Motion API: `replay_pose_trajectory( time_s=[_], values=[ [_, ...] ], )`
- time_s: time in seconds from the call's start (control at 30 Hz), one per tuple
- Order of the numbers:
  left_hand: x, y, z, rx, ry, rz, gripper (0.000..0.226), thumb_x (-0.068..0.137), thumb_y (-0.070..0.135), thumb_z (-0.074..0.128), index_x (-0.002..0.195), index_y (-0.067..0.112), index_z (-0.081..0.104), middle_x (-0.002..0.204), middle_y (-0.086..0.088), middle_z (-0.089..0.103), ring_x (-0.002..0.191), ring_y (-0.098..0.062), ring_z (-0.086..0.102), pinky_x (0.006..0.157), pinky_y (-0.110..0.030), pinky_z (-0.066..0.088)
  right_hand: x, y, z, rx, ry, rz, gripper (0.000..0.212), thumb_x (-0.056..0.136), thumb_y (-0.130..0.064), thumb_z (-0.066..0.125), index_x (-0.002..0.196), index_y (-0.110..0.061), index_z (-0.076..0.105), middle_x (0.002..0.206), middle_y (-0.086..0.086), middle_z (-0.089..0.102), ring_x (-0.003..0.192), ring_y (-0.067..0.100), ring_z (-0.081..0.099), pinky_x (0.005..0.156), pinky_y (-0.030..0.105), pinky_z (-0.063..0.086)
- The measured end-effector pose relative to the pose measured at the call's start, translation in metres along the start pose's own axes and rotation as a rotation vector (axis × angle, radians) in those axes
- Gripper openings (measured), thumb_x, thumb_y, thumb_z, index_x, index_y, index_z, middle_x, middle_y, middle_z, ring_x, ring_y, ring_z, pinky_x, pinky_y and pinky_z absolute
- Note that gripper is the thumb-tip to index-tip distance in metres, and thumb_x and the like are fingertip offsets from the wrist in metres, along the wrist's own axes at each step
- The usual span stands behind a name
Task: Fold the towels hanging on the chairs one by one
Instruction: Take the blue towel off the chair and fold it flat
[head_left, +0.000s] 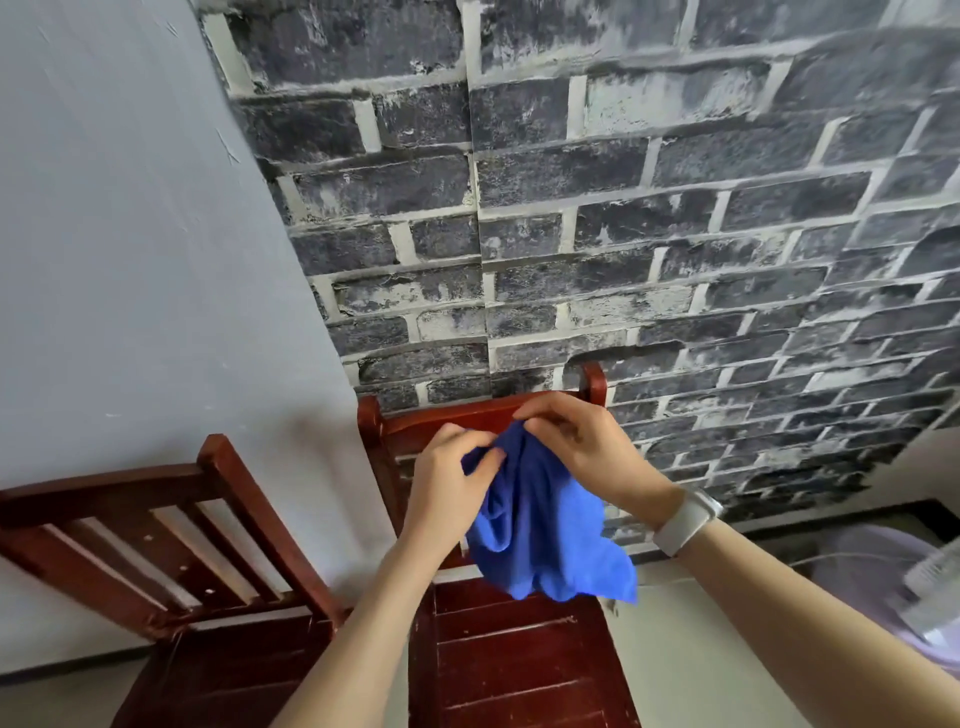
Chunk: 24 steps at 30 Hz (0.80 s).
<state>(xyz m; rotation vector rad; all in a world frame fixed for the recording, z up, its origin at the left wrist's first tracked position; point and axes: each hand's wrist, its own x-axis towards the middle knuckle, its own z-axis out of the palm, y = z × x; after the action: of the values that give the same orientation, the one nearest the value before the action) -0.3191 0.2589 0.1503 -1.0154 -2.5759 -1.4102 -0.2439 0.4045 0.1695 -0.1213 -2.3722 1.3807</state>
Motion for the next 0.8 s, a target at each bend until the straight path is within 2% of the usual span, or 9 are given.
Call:
replay_pose_trajectory(
  time_s=[0.07,0.13,0.23,0.3,0.37,0.5,0.67,0.73,0.8],
  values=[
    [0.006,0.007,0.006,-0.026,0.041,0.002,0.009,0.08,0.008,0.066,0.088,0.007,0.071,0.082,0.004,0.057,0.08,-0.01,0.056,0.073,-0.004,0.036,-0.016,0.016,-0.008,0.021,0.054,0.102,0.021,0.086,-0.012,0.06,0.101,-0.028,0.056,0.088,-0.011,0.062,0.08,-0.009,0.056,0.078,0.01,0.041],
    [0.01,0.015,0.013,-0.049,0.023,0.015,0.008,0.079,0.008,0.066,0.085,0.009,0.071,0.08,0.009,0.057,0.078,-0.007,0.055,0.074,0.0,0.034,-0.038,0.04,-0.011,-0.003,0.013,0.254,0.029,0.08,-0.023,0.066,0.102,-0.036,0.053,0.09,-0.009,0.062,0.08,-0.008,0.056,0.083,0.02,0.044],
    [0.013,0.024,0.021,-0.052,-0.029,0.035,0.009,0.081,0.009,0.064,0.086,0.011,0.071,0.082,0.008,0.057,0.078,-0.002,0.054,0.074,0.002,0.033,-0.065,0.069,-0.004,0.042,-0.118,0.477,0.018,0.084,-0.018,0.064,0.097,-0.03,0.06,0.094,-0.002,0.067,0.077,-0.006,0.059,0.085,0.032,0.049],
    [0.015,0.027,0.025,-0.074,-0.039,0.032,0.009,0.081,0.009,0.064,0.087,0.011,0.07,0.082,0.011,0.056,0.077,0.004,0.054,0.074,0.003,0.033,-0.072,0.076,-0.002,0.043,-0.107,0.579,0.014,0.086,-0.017,0.06,0.1,-0.017,0.062,0.096,0.005,0.067,0.076,0.005,0.061,0.077,0.032,0.05],
    [0.016,0.029,0.026,-0.105,-0.03,0.025,0.009,0.081,0.008,0.063,0.086,0.011,0.07,0.08,0.016,0.055,0.076,0.009,0.055,0.073,0.003,0.033,-0.074,0.078,-0.001,0.024,-0.108,0.665,0.016,0.088,-0.021,0.058,0.103,-0.016,0.06,0.093,0.008,0.064,0.073,0.013,0.059,0.071,0.034,0.05],
    [0.019,0.026,0.021,-0.131,0.025,0.004,0.008,0.081,0.009,0.063,0.083,0.012,0.07,0.079,0.018,0.056,0.077,0.016,0.053,0.073,0.0,0.035,-0.074,0.074,0.009,0.381,-0.141,0.863,0.018,0.093,-0.029,0.051,0.107,-0.018,0.055,0.092,0.01,0.063,0.067,0.016,0.061,0.065,0.024,0.052],
    [0.026,0.011,0.002,-0.128,0.062,-0.05,0.008,0.081,0.009,0.063,0.083,0.011,0.07,0.08,0.008,0.064,0.075,0.006,0.057,0.072,-0.002,0.037,-0.054,0.07,0.013,0.716,0.209,0.753,0.011,0.091,-0.003,0.049,0.087,-0.006,0.059,0.066,0.002,0.062,0.052,0.006,0.061,0.049,0.016,0.047],
    [0.03,0.002,-0.007,-0.093,0.004,-0.08,0.008,0.081,0.01,0.064,0.084,0.012,0.071,0.081,0.008,0.065,0.075,0.004,0.057,0.072,-0.002,0.037,-0.044,0.071,0.005,0.775,0.343,0.728,0.017,0.089,-0.003,0.05,0.078,-0.007,0.062,0.062,0.002,0.061,0.053,0.01,0.057,0.05,0.018,0.044],
    [0.035,-0.01,-0.017,-0.099,-0.081,-0.11,0.009,0.08,0.01,0.066,0.084,0.017,0.071,0.081,0.011,0.065,0.074,0.011,0.058,0.077,-0.005,0.039,-0.036,0.075,-0.006,0.723,0.435,0.685,0.02,0.087,-0.002,0.054,0.073,-0.01,0.065,0.066,0.006,0.059,0.061,0.017,0.053,0.057,0.023,0.042]
  ],
)
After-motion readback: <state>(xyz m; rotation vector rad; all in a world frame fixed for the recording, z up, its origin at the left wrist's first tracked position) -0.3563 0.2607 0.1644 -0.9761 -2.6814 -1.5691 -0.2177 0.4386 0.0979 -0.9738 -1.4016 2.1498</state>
